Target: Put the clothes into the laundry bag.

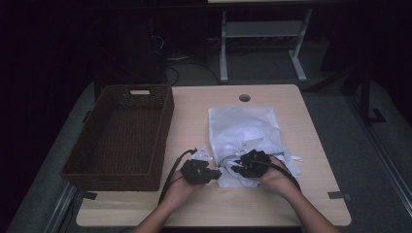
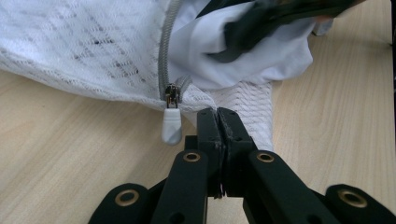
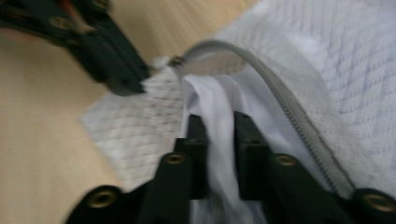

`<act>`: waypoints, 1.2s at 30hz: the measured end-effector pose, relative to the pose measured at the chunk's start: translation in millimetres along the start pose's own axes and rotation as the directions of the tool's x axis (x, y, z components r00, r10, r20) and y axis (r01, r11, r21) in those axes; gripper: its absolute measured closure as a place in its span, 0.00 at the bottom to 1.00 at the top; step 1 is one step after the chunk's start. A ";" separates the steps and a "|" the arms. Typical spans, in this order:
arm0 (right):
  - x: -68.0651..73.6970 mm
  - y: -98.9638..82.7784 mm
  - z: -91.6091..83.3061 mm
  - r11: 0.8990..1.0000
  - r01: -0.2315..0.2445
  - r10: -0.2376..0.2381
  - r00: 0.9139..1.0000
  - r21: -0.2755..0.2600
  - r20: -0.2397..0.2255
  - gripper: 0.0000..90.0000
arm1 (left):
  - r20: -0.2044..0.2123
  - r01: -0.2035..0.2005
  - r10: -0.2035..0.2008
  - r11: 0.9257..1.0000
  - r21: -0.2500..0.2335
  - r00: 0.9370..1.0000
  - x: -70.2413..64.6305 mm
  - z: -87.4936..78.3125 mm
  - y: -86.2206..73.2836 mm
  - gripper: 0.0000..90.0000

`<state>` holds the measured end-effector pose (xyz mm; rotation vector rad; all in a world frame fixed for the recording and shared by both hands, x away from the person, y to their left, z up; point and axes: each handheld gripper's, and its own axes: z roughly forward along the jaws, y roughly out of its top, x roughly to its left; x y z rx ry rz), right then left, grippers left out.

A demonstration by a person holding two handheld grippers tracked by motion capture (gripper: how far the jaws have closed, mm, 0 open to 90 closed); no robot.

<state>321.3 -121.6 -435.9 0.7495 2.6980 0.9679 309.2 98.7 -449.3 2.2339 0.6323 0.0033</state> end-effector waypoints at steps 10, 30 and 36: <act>-8.7 8.9 22.9 0.996 -0.092 0.093 0.989 -0.013 0.119 0.94 | 0.028 -0.025 0.024 0.999 0.022 0.999 -1.2 -0.9 1.5 1.00; -6.7 -16.1 -42.5 0.991 -0.085 0.081 0.996 -0.106 -0.042 0.64 | 0.028 -0.015 0.014 1.000 0.024 0.999 3.0 2.4 -1.8 0.98; -2.1 -41.7 -55.6 0.992 -0.082 0.078 0.996 -0.100 -0.046 0.64 | 0.029 -0.018 0.017 0.999 0.027 0.999 3.2 2.8 -1.6 0.98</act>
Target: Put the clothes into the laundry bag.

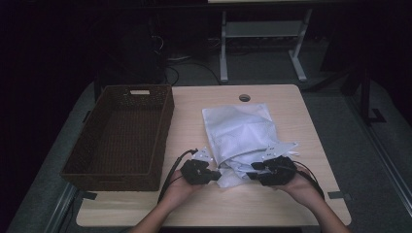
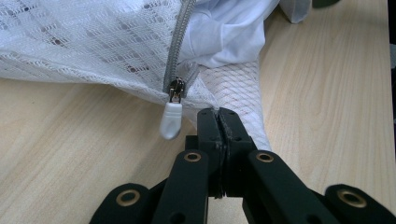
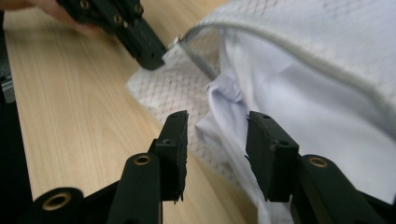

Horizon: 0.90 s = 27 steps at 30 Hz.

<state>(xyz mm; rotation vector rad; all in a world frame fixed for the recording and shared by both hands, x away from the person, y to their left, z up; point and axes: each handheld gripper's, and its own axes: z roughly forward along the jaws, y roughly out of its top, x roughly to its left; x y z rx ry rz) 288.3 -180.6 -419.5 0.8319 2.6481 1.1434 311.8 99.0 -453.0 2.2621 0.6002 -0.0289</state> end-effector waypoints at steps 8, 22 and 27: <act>4.0 1.4 35.7 0.994 0.073 -0.076 0.996 0.084 0.039 0.67 | 0.000 -0.003 0.003 1.000 0.002 1.000 -0.7 1.0 0.3 0.98; 3.4 15.6 42.4 0.999 0.035 -0.035 0.997 -0.001 0.074 0.98 | -0.002 -0.007 0.007 1.000 0.010 1.000 -1.1 2.4 1.0 0.98; 1.0 32.0 52.4 0.999 0.020 -0.016 0.995 -0.040 0.095 0.98 | -0.001 -0.014 0.014 1.000 0.021 1.000 -0.7 3.0 1.0 0.98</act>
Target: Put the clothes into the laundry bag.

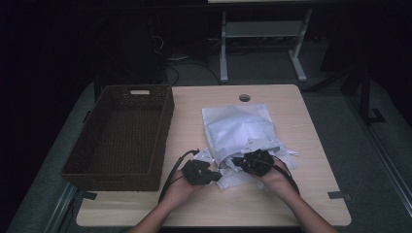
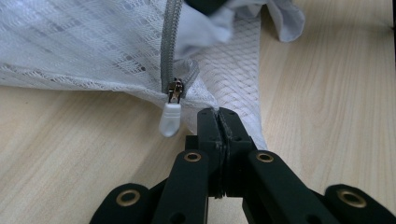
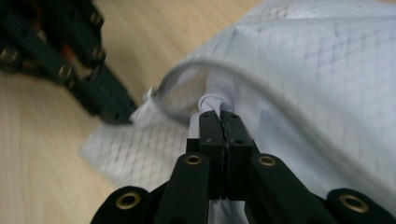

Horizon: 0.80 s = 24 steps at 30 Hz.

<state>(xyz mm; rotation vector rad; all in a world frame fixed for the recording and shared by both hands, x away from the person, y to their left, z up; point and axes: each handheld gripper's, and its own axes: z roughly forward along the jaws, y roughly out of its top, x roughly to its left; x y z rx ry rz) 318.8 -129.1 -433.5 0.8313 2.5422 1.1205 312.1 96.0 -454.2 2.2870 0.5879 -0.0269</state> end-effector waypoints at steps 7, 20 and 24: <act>-11.3 13.6 23.2 0.998 -0.053 0.053 0.998 -0.019 0.037 0.97 | -0.014 0.003 -0.003 1.000 0.013 1.000 2.5 0.1 -1.5 0.98; -11.8 -15.1 -42.2 0.999 -0.039 0.039 0.998 -0.003 -0.056 0.64 | -0.015 0.015 -0.015 1.000 0.007 1.000 5.4 -0.9 -2.8 0.98; -16.7 -43.3 -53.6 0.997 -0.058 0.060 0.998 0.051 -0.025 0.63 | -0.017 0.013 -0.013 1.000 0.009 1.000 5.6 -0.1 -2.8 0.98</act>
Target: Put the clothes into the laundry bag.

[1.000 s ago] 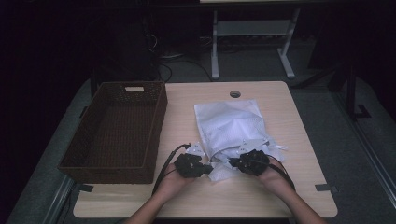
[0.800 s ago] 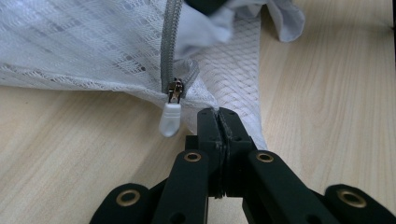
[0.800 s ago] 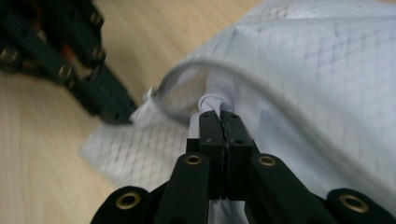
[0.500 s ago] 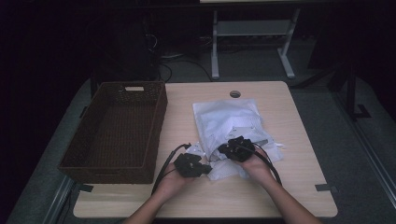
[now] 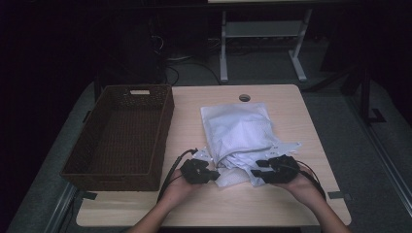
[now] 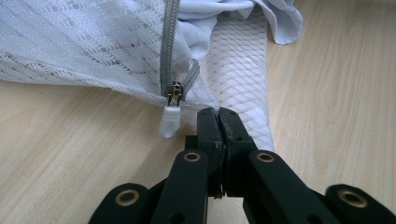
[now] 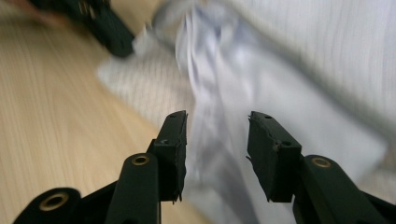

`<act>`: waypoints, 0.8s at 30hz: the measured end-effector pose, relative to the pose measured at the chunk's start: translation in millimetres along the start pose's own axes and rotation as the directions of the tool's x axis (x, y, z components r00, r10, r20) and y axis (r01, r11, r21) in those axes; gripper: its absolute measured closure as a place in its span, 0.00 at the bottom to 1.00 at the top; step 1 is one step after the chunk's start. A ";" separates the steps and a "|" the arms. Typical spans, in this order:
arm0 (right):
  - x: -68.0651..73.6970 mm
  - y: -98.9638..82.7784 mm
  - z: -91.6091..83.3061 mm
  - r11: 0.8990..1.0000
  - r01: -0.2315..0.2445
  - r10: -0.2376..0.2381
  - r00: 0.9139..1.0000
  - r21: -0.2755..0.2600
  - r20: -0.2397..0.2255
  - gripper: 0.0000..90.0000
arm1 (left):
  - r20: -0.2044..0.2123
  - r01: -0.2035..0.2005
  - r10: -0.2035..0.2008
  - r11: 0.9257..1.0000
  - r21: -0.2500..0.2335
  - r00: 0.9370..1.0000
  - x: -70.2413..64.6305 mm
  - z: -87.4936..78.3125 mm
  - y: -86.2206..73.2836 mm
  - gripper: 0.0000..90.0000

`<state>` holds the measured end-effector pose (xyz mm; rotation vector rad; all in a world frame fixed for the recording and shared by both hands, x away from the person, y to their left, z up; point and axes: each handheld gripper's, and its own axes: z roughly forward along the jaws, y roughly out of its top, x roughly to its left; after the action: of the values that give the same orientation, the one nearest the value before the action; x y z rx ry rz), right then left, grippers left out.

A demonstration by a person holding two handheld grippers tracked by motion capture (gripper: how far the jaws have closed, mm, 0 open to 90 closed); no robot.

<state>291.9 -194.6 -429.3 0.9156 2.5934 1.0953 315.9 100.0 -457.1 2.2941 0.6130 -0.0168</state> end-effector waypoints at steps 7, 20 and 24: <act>7.4 -24.5 10.9 0.996 0.018 -0.017 1.000 0.089 -0.007 0.62 | -0.001 -0.003 0.003 1.000 0.005 1.000 0.1 0.8 0.1 0.98; 11.9 -11.0 16.1 0.998 0.049 -0.050 0.998 0.029 0.048 0.96 | -0.012 -0.019 0.019 1.000 0.012 1.000 -1.7 1.6 0.4 0.98; 9.7 2.1 9.6 0.998 0.043 -0.039 0.998 -0.054 0.057 0.96 | -0.014 -0.024 0.024 1.000 0.014 1.000 -2.1 2.0 0.8 0.98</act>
<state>288.9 -182.0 -433.9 0.8644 2.5119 1.1088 314.7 97.3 -457.6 2.3167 0.5948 0.0070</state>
